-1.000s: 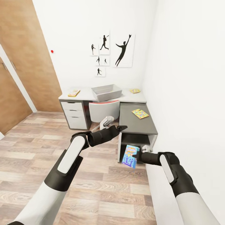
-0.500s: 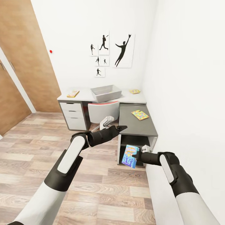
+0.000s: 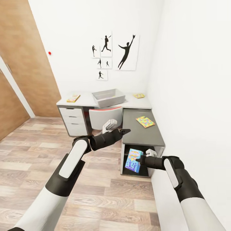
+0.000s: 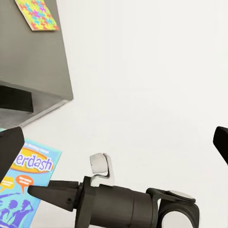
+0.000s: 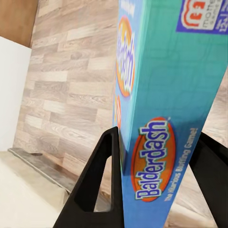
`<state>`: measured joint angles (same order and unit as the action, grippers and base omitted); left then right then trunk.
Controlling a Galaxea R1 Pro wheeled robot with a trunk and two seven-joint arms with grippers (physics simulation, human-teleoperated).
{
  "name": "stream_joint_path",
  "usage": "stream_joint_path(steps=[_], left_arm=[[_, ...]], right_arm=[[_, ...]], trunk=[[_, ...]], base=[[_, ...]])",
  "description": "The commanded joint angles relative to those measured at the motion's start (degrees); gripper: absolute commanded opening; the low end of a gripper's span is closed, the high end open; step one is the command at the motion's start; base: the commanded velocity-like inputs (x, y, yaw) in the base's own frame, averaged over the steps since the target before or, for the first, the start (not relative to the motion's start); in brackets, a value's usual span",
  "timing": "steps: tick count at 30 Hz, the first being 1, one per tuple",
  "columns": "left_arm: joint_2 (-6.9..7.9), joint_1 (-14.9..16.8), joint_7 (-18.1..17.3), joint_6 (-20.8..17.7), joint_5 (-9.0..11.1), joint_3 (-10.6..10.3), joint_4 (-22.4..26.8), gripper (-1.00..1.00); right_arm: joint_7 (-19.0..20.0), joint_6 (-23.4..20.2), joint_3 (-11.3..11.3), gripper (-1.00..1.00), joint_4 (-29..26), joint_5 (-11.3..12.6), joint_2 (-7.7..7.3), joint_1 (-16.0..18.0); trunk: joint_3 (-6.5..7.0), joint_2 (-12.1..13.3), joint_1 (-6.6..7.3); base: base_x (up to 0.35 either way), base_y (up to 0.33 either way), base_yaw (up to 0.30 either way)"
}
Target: Put all the toys in the child's room - the three board games (two on the bed and one on the table), the two jigsaw puzzles on the table, and the tennis ball on the table - inside the toy box on the table in the child's room.
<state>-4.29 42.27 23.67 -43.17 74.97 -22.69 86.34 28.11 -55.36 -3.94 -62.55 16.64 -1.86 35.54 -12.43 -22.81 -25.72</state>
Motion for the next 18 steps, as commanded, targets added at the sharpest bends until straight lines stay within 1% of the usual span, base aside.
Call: stream_joint_path(steps=[1, 18], left_arm=[[-0.01, 0.1, 0.6, -0.1, 0.6, 0.0, 0.1, 1.0], [-0.01, 0.1, 0.6, -0.1, 0.6, 0.0, 0.1, 1.0]], right_arm=[[0.4, -0.3, -0.1, -1.0, 0.0, -0.2, 0.01, 0.1], [0.3, -0.3, -0.1, -1.0, 0.0, -0.2, 0.01, 0.1]], trunk=[[-0.11, -0.1, -0.07], [-0.11, -0.1, -0.07]], base=[[0.318, 0.0, 0.0], [0.331, 0.0, 0.0]])
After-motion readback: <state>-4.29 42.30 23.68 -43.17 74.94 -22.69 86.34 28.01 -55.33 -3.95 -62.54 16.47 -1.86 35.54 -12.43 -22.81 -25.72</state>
